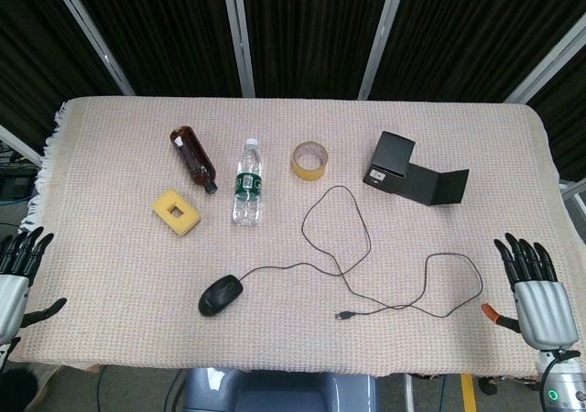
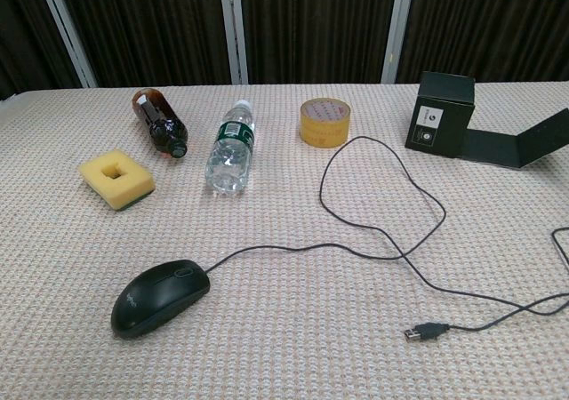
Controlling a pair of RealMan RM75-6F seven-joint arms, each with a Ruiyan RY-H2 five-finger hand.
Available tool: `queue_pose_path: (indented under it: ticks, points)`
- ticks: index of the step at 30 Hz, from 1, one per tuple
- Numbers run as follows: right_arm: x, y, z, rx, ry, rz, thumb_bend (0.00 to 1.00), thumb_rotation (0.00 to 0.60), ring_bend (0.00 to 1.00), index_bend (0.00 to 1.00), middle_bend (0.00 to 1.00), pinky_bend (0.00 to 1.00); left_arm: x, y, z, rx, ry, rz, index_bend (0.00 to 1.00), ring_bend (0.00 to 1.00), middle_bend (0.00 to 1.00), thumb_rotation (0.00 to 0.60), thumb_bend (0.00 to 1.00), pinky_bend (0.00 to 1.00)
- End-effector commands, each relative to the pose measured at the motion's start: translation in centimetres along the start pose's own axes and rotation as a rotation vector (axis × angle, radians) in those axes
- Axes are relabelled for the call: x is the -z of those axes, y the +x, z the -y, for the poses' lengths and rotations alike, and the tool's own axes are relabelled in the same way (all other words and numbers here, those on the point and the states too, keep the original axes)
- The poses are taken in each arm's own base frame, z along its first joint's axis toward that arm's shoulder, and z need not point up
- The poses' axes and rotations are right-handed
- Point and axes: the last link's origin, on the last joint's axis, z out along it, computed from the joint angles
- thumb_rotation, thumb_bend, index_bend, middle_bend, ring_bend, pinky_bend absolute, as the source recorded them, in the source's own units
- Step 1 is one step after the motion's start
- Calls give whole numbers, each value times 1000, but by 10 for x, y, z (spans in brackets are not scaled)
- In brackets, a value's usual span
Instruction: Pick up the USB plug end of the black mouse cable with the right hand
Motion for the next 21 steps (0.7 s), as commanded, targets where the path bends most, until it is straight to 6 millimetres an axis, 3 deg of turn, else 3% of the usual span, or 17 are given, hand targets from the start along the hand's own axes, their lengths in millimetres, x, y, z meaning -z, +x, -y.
queue_pose_path:
  ticks: [1, 21]
  points:
    - [0, 0, 0, 2, -1, -1, 66, 600, 0, 0, 0, 0, 0, 0, 0, -1, -4, -4, 0, 0, 0, 600, 78, 0]
    - [3, 2, -1, -4, 8, 21, 66, 600, 0, 19, 0, 0, 0, -1, -2, -2, -12, 0, 0, 0, 0, 600, 77, 0]
